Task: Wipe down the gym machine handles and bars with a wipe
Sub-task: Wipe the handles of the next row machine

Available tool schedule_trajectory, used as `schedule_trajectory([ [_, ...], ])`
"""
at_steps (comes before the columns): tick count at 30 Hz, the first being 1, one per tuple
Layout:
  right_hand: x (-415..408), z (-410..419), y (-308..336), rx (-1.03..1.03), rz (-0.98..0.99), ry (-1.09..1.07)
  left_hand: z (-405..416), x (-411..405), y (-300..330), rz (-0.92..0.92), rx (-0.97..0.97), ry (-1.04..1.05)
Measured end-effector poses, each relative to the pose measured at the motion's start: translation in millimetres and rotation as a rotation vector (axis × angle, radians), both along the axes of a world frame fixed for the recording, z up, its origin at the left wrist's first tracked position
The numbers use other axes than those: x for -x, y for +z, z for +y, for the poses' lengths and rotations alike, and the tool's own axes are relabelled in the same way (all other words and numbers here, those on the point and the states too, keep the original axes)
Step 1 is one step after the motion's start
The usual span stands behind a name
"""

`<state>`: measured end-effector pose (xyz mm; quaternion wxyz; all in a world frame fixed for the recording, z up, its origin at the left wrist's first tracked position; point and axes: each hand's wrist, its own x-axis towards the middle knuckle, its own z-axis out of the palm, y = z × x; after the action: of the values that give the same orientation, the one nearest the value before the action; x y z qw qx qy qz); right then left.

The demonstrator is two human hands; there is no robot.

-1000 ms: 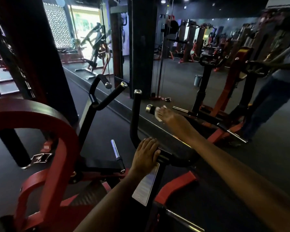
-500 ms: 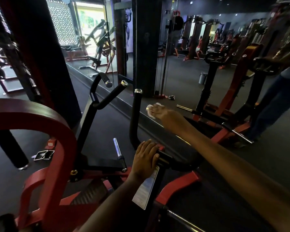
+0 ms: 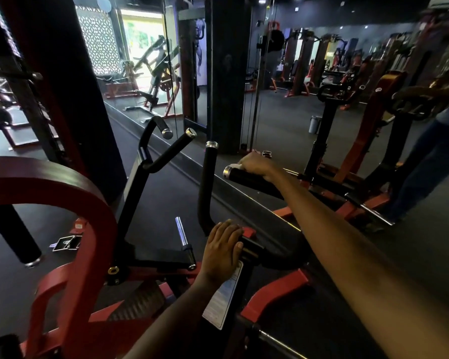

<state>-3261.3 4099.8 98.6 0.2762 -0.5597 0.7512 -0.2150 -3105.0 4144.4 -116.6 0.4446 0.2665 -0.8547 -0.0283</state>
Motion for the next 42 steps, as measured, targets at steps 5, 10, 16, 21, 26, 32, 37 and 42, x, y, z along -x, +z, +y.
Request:
schedule_trajectory([
  [5,52.0,42.6,-0.3,-0.229,-0.375,0.017,-0.1,-0.2,0.0,0.012,0.020,-0.011],
  [10,72.0,51.2,7.7,-0.381,-0.494,0.025,-2.7,1.0,-4.3,0.009,-0.006,0.001],
  [16,28.2,12.6,7.1,-0.182,-0.446,0.020,-4.7,0.5,-5.4,-0.007,-0.005,0.000],
  [21,76.0,67.7,2.6,-0.301,-0.448,0.057,-4.7,0.1,-8.3,-0.019,-0.006,0.006],
  [26,90.1,76.0,2.2,-0.233,-0.177,-0.004,-5.8,0.6,-10.3,-0.006,0.001,-0.003],
  [32,-0.7,18.9,-15.3,0.300,0.294,0.257,-2.8,-0.1,-6.4,-0.013,-0.003,0.001],
  [37,26.1,78.6,-39.5,0.452,0.638,0.444,-2.4,0.0,-4.8,0.003,0.010,0.003],
  [42,53.8,139.5,-31.8,0.518,0.606,0.333,-1.3,0.5,-7.5,0.026,0.008,0.000],
])
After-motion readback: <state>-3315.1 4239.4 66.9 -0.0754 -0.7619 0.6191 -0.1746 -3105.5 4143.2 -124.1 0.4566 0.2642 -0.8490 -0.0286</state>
